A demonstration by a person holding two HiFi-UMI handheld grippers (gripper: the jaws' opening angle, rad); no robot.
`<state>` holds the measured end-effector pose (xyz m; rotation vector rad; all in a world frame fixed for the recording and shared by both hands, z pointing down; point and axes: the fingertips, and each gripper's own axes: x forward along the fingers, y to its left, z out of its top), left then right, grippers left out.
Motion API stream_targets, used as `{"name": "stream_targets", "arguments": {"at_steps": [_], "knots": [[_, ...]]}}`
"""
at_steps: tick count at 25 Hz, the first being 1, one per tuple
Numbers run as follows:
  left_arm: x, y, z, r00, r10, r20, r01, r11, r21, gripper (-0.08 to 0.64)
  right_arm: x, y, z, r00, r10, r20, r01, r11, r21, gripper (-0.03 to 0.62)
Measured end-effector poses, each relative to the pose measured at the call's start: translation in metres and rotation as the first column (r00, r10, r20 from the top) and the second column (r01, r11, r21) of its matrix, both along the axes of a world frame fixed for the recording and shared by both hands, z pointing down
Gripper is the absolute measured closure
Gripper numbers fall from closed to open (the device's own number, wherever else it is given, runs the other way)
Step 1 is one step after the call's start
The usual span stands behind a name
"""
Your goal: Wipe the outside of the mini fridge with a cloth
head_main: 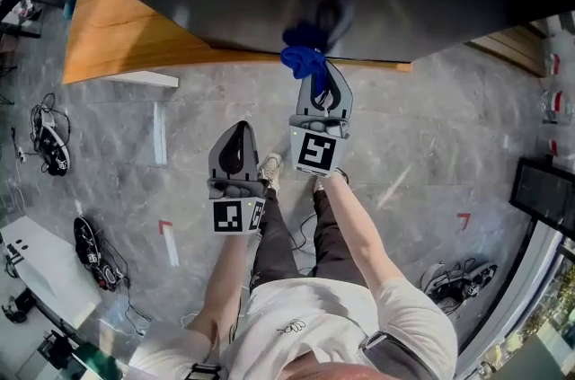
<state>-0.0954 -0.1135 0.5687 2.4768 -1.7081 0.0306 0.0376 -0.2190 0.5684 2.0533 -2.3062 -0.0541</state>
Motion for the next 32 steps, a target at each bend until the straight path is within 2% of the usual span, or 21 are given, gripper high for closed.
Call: {"name": "stream_targets", "arguments": {"at_steps": [2, 5, 10, 15, 22, 32], "knots": [[0.015, 0.000, 0.000, 1.000, 0.009, 0.002, -0.009, 1.000, 0.000, 0.555, 0.021, 0.002, 0.003, 1.000, 0.020, 0.001, -0.020, 1.000, -0.023, 0.531], [0.036, -0.002, -0.002, 1.000, 0.023, 0.005, -0.023, 1.000, 0.006, 0.555, 0.060, 0.002, -0.004, 0.996, 0.081, 0.040, -0.082, 0.996, 0.034, 0.531], [0.069, 0.000, -0.003, 0.999, 0.041, 0.000, -0.041, 0.999, 0.009, 0.555, 0.116, 0.011, 0.008, 0.992, 0.123, -0.012, -0.123, 0.992, -0.036, 0.529], [0.099, 0.001, -0.003, 0.998, 0.062, -0.001, -0.062, 0.998, 0.010, 0.555, 0.168, 0.013, 0.009, 0.984, 0.175, -0.015, -0.176, 0.984, -0.026, 0.531], [0.111, 0.004, 0.011, 0.998, 0.061, 0.002, -0.061, 0.998, -0.005, 0.555, 0.204, 0.015, 0.015, 0.975, 0.222, -0.013, -0.222, 0.975, -0.017, 0.531], [0.107, -0.004, 0.001, 0.999, 0.036, -0.001, -0.036, 0.999, 0.014, 0.555, 0.241, 0.014, 0.021, 0.950, 0.313, -0.008, -0.313, 0.948, -0.066, 0.531]]}}
